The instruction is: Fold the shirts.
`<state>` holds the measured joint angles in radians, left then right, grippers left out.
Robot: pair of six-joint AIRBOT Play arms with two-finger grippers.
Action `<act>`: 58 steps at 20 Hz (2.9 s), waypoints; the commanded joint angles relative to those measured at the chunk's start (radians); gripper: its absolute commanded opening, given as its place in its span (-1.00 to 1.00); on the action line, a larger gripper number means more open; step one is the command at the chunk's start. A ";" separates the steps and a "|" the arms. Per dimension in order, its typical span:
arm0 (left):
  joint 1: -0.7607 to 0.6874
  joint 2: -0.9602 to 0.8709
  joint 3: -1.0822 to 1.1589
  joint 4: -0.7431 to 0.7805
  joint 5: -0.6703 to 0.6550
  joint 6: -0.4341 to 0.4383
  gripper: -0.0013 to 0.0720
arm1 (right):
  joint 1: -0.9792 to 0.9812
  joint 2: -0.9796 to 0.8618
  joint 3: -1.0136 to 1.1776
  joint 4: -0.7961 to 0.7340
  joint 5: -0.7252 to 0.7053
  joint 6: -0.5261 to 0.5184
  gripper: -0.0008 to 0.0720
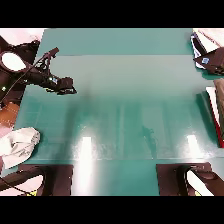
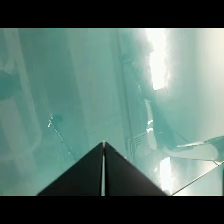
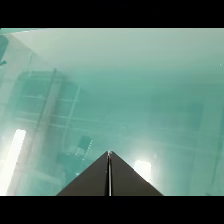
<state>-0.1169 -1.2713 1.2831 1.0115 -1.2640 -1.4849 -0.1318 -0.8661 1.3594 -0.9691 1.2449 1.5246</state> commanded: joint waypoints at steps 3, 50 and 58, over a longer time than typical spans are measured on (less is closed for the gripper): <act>0.000 0.001 0.000 0.003 0.108 0.001 -0.90 | 0.000 0.001 0.000 0.000 0.000 0.000 -0.93; -0.114 0.369 0.399 -0.051 -0.117 0.051 -0.90 | -0.001 0.003 0.000 0.036 -0.154 -0.087 -0.93; -0.394 -0.123 0.399 0.119 -0.187 0.186 -0.90 | -0.001 0.007 0.000 0.036 -0.127 -0.066 -0.93</act>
<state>-0.4515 -1.2289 1.6768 1.0885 -1.4223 -1.3537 -0.1326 -0.8597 1.3594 -0.9337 1.1019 1.4528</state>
